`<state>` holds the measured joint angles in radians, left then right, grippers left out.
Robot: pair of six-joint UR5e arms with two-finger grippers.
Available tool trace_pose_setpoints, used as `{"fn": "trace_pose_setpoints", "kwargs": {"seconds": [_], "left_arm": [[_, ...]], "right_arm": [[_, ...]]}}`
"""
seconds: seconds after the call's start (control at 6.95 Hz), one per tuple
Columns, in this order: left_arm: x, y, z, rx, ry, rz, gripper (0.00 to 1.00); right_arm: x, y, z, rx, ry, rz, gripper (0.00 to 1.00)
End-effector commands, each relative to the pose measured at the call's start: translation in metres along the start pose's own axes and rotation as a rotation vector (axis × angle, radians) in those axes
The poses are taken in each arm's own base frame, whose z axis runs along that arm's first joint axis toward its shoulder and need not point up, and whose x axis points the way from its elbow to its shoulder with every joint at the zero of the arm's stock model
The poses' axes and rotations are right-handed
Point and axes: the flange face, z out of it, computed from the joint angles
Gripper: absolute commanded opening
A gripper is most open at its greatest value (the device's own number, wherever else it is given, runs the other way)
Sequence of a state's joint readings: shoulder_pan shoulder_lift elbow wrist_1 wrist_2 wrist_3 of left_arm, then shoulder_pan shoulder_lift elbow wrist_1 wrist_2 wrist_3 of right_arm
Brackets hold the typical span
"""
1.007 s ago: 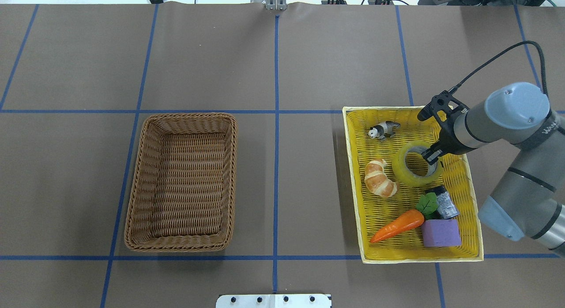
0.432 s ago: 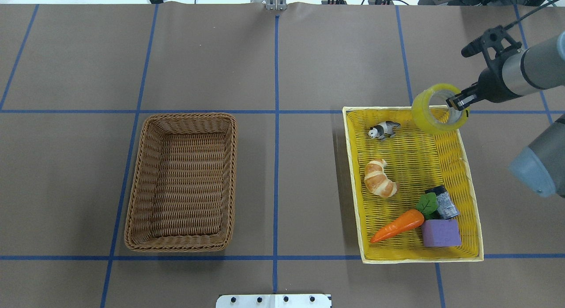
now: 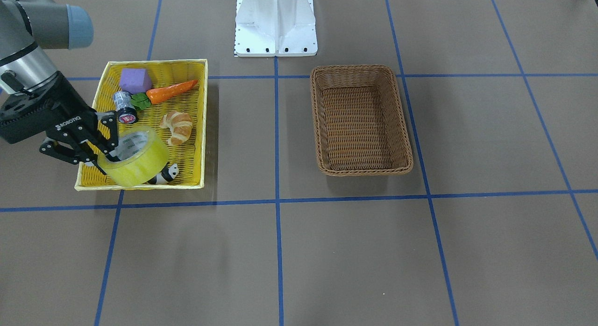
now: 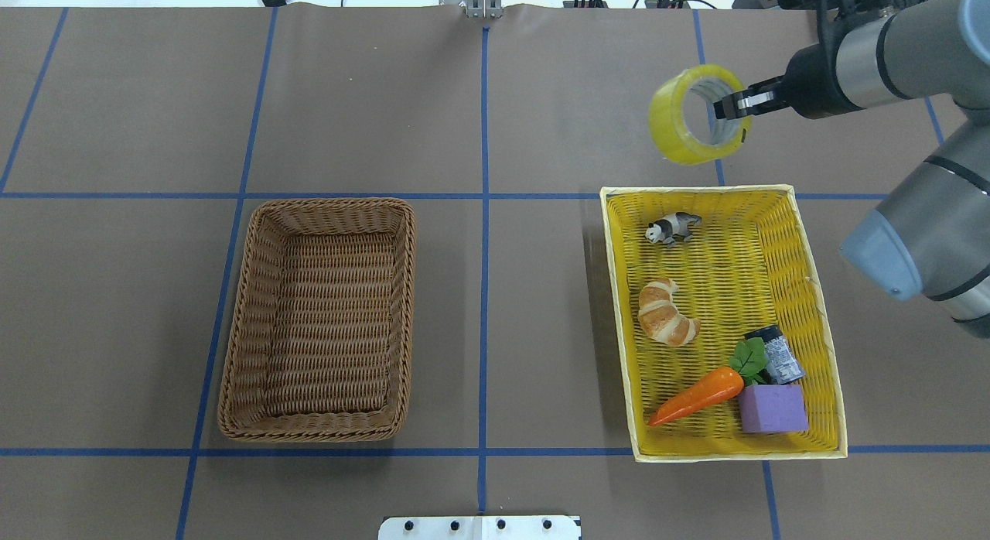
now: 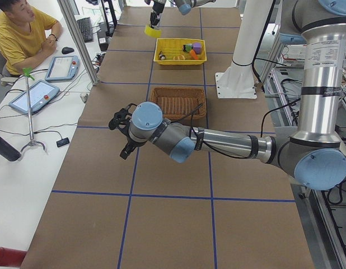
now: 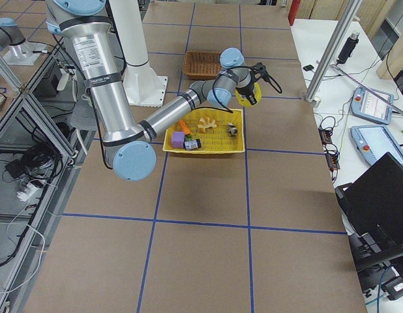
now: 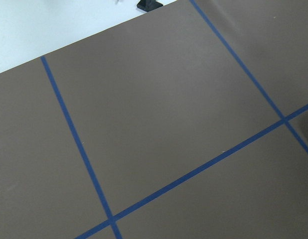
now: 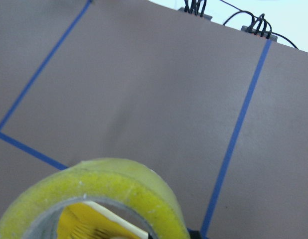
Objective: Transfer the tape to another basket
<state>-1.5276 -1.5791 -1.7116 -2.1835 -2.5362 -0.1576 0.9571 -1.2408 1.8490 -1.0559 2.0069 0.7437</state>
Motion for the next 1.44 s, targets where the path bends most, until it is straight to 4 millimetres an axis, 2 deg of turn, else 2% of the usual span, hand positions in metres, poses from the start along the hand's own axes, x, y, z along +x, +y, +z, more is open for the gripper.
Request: {"fn": "trace_pose_setpoints", "kwargs": {"seconds": [0.0, 0.14, 0.29, 0.43, 0.58, 0.72, 0.86, 1.15, 1.29], "left_arm": [[0.078, -0.027, 0.023, 0.111, 0.159, -0.112, 0.99], [0.119, -0.040, 0.033, 0.151, 0.262, -0.160, 0.99], [0.162, -0.067, 0.041, 0.176, 0.364, -0.192, 0.99], [0.193, -0.074, 0.056, 0.212, 0.411, -0.146, 0.99], [0.234, -0.074, 0.089, 0.262, 0.437, -0.184, 0.99], [0.294, -0.091, 0.118, 0.277, 0.509, -0.234, 0.98], [0.329, -0.099, 0.131, 0.272, 0.560, -0.295, 0.98], [0.383, -0.105, 0.153, 0.306, 0.610, -0.289, 0.98], [0.389, -0.105, 0.159, 0.305, 0.614, -0.289, 0.98]], "right_arm": [[-0.076, -0.007, 0.024, 0.096, -0.037, 0.063, 0.00], [-0.126, 0.000, 0.037, 0.129, -0.066, 0.107, 0.00], [-0.177, 0.006, 0.046, 0.189, -0.080, 0.142, 0.00], [-0.212, 0.013, 0.049, 0.238, -0.091, 0.145, 0.00], [-0.228, 0.016, 0.048, 0.241, -0.111, 0.154, 0.00], [-0.244, 0.017, 0.048, 0.237, -0.124, 0.160, 0.00], [-0.254, 0.022, 0.050, 0.233, -0.130, 0.157, 0.00], [-0.285, 0.029, 0.061, 0.194, -0.142, 0.143, 0.00], [-0.289, 0.034, 0.063, 0.184, -0.143, 0.139, 0.00]]}}
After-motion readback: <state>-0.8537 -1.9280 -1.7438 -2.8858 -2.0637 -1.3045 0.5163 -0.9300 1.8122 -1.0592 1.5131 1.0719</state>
